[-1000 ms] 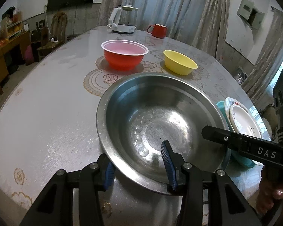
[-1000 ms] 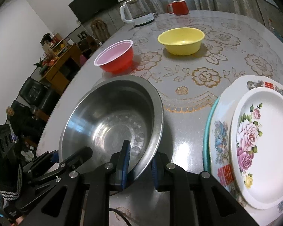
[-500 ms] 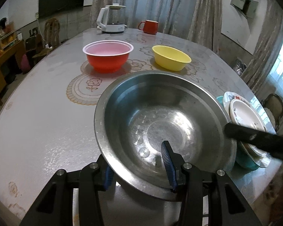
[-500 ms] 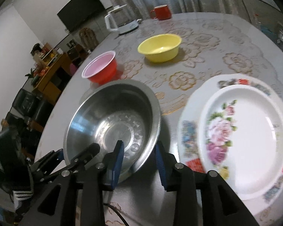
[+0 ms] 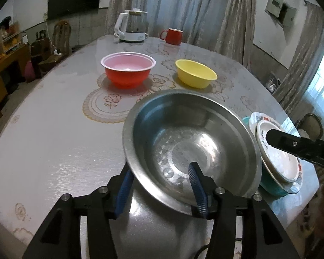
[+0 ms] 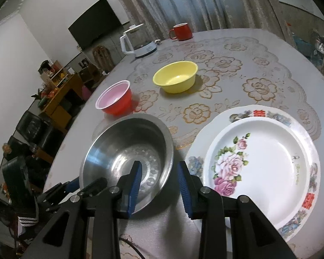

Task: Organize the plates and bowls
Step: 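Carry the steel basin with both tools and lower it beside the stacked plates, then open both tools and withdraw from the steel basin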

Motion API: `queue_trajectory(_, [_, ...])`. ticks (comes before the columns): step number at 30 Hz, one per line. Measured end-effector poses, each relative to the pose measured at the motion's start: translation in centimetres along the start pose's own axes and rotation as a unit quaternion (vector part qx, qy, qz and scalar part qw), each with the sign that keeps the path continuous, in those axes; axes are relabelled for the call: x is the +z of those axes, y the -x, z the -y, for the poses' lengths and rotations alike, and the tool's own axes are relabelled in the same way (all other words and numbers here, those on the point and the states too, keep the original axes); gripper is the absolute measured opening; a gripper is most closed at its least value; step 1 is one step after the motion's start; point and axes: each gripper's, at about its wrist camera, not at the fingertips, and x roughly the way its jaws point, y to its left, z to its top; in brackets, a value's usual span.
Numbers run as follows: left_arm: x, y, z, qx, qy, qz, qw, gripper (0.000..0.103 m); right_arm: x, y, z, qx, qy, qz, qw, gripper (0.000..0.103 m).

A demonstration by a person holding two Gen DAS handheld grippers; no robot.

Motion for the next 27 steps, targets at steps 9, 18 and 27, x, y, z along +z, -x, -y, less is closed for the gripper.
queue_trajectory(9, [0.1,1.3,-0.7,0.009,0.018,0.017,0.9997,0.078,-0.2,-0.6,0.0,0.003,0.010,-0.010,1.000,0.034])
queue_trajectory(18, [2.4,2.1,-2.0,0.042,0.031,0.029,0.9982,0.094,2.0,-1.2,0.5,-0.018,0.035,-0.025,0.999,0.034])
queue_trajectory(27, [6.2,1.3,-1.3,0.038,0.013,0.027,0.9988,0.097,8.3,-2.4,3.0,-0.035,0.039,0.001,0.999,0.034])
